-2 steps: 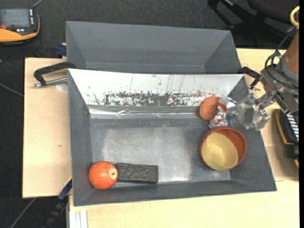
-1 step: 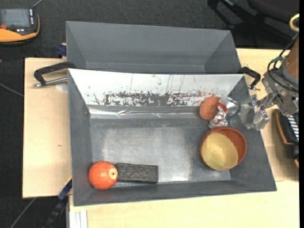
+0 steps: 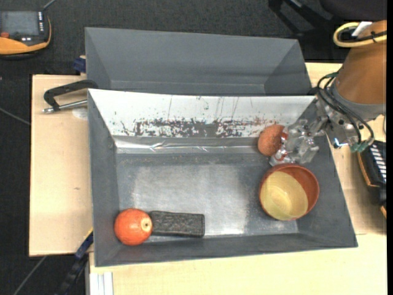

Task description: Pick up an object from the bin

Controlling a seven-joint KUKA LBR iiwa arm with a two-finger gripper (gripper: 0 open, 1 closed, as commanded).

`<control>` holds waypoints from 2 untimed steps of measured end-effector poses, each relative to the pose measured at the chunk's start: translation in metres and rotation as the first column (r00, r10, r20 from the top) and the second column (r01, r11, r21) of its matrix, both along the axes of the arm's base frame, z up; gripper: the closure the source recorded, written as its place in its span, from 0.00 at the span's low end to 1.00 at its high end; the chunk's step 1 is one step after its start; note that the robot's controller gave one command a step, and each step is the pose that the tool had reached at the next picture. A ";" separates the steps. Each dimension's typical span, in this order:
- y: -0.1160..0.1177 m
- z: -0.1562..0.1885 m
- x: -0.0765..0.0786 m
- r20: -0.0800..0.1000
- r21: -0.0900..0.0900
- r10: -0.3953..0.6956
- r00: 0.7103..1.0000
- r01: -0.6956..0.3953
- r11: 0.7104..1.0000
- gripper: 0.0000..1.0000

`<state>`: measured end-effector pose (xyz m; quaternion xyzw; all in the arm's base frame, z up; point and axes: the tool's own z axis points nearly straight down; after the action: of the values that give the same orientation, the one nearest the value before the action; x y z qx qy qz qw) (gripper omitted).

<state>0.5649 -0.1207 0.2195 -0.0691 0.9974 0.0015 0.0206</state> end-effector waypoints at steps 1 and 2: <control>-0.031 -0.044 0.003 0.015 -0.002 0.000 1.000 0.000 1.000 1.00; -0.029 -0.047 0.001 0.006 0.000 0.003 1.000 -0.003 1.000 0.00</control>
Offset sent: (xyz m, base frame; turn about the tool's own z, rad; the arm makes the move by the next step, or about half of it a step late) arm -0.0008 -0.0292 -0.0482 -0.0039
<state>0.5657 -0.1495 0.1728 -0.0707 0.9972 0.0011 0.0235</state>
